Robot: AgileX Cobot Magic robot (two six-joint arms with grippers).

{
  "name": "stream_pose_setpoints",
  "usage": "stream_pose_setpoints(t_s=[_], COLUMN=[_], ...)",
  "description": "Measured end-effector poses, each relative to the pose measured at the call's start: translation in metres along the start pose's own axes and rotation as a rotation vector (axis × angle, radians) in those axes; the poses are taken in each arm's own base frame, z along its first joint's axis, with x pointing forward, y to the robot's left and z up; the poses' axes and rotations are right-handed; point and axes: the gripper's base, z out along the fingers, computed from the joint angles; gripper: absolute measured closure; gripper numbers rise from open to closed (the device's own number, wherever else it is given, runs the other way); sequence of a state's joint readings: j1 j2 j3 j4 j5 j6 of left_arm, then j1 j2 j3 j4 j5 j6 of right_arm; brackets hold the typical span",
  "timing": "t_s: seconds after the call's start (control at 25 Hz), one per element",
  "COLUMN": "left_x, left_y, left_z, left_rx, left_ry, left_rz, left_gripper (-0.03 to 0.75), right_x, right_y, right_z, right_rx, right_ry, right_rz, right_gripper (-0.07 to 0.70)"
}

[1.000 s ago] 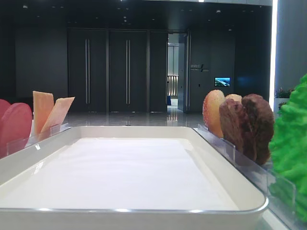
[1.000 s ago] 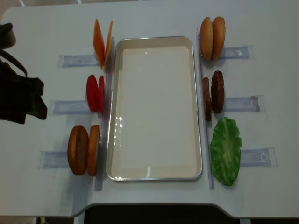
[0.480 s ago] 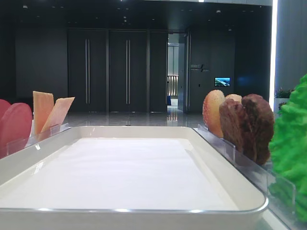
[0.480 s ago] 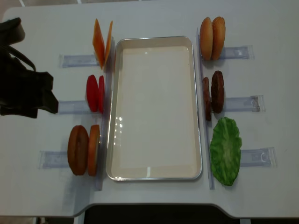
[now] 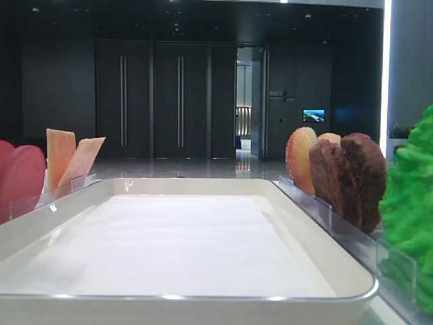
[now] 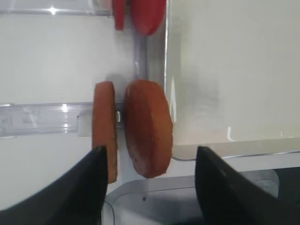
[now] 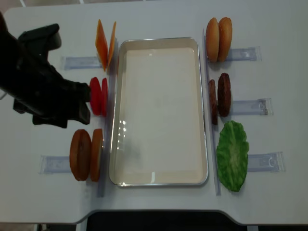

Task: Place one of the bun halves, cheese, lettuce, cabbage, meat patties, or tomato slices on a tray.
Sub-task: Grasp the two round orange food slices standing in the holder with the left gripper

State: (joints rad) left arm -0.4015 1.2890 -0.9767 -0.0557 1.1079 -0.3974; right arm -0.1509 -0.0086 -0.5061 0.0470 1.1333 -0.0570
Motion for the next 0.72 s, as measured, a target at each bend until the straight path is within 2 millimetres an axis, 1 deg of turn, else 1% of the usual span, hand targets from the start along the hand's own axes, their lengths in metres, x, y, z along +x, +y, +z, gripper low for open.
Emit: stream_pose_setpoints(t_s=[0.04, 0.2, 0.36, 0.52, 0.72], left_x=[0.0, 0.004, 0.004, 0.002, 0.0], left_y=[0.0, -0.018, -0.028, -0.029, -0.028], left_z=[0.0, 0.014, 0.026, 0.036, 0.039], left_rx=[0.0, -0.023, -0.039, -0.065, -0.089], left_ry=[0.0, 0.047, 0.077, 0.097, 0.092], left_rz=[0.0, 0.043, 0.049, 0.042, 0.037], left_gripper=[0.264, 0.264, 0.264, 0.264, 0.264], right_x=[0.0, 0.0, 0.0, 0.0, 0.0], right_y=[0.0, 0.0, 0.0, 0.0, 0.0], right_z=[0.0, 0.0, 0.0, 0.0, 0.0], right_rx=[0.0, 0.0, 0.0, 0.0, 0.0], right_ry=[0.0, 0.0, 0.0, 0.0, 0.0], right_rz=[0.0, 0.0, 0.0, 0.0, 0.0], right_gripper=[0.047, 0.047, 0.047, 0.047, 0.047])
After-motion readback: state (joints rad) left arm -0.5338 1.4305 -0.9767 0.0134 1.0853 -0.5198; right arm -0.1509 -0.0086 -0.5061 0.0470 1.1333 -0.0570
